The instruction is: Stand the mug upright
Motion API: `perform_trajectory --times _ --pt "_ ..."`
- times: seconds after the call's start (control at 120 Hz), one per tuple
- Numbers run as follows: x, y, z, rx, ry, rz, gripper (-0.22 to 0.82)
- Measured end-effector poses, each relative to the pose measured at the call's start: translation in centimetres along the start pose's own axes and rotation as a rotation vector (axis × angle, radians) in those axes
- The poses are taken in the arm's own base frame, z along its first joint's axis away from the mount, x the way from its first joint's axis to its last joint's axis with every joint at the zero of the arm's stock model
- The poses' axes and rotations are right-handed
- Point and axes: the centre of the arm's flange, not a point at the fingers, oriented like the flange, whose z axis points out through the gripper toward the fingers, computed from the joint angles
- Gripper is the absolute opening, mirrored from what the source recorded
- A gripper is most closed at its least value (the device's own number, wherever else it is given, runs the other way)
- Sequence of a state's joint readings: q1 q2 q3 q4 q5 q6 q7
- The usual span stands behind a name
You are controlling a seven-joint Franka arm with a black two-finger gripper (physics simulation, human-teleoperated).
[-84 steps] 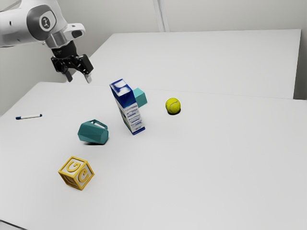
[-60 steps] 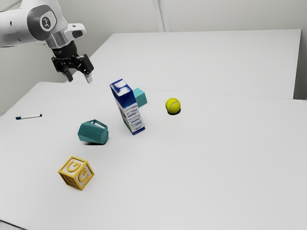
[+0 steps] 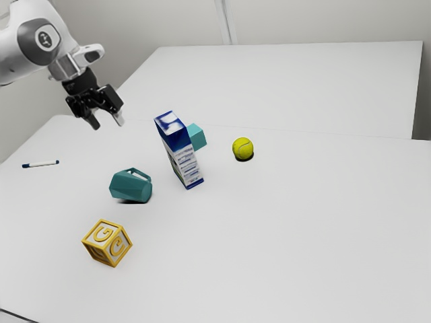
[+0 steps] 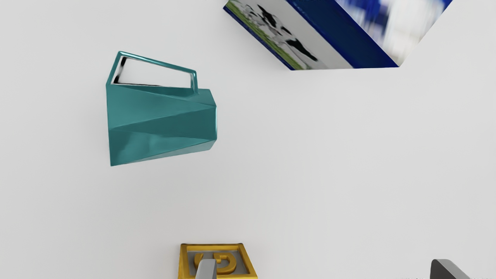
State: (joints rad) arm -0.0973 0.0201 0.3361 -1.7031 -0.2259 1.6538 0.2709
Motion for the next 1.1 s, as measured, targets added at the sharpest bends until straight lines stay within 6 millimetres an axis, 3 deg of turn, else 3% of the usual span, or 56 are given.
perform_trajectory --times 0.117,0.258,0.333,0.475,0.783,0.875,1.1 --pt "-0.4 -3.2 1.3 -0.068 -0.006 -0.012 0.60" --pt "-2.0 -11.0 2.2 -0.132 0.011 -0.095 0.60" --pt "-2.5 -13.7 3.6 -0.172 0.010 -0.113 0.60" --pt "-1.7 -14.8 7.1 -0.236 -0.014 -0.082 0.60" --pt "-1.6 -20.9 13.7 -0.379 0.017 -0.081 0.60" --pt "-1.0 -21.4 15.6 -0.420 0.031 -0.068 0.60" --pt "0.1 -20.8 17.9 -0.519 0.098 -0.029 0.60"
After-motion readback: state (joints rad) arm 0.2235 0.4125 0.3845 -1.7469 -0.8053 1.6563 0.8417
